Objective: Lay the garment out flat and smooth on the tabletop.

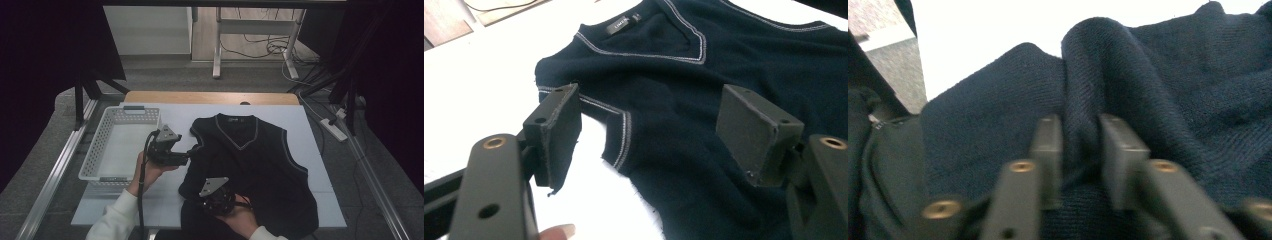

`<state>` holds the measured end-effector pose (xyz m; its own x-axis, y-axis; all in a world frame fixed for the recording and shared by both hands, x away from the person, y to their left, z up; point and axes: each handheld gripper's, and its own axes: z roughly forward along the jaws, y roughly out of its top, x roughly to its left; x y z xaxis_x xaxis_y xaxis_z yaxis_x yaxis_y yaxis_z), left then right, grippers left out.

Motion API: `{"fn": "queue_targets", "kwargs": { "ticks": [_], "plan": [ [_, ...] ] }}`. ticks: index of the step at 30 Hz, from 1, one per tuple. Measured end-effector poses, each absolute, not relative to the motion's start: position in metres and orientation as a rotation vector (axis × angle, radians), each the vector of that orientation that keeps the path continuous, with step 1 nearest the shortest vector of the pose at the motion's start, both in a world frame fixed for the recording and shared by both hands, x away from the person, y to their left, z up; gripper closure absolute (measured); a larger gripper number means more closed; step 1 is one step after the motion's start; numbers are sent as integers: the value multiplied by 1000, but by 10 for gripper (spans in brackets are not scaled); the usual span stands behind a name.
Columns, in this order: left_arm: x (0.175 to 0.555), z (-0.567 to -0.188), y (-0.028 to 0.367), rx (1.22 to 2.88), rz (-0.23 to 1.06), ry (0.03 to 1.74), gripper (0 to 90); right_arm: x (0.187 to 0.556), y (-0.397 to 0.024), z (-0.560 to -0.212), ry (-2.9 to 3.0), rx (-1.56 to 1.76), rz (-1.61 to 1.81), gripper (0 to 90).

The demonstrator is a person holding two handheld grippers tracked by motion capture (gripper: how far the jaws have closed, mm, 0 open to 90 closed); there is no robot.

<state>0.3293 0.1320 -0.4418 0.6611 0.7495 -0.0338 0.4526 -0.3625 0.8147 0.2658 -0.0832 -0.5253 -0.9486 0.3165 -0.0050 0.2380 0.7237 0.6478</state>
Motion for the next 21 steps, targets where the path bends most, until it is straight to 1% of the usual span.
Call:
{"fn": "queue_targets", "kwargs": {
  "ticks": [1,3,9,21],
  "plan": [
    [329,-441,133,2018,439,932,271,265,-83,-526,2815,441,1040,842],
    [329,-440,135,2009,441,935,270,261,-83,-525,2815,417,1035,857],
    [330,-438,140,1995,449,944,271,249,-84,-526,2840,370,1080,866],
    [330,-437,143,1983,449,946,270,209,-77,-520,2928,225,1173,868]
  ]
}}
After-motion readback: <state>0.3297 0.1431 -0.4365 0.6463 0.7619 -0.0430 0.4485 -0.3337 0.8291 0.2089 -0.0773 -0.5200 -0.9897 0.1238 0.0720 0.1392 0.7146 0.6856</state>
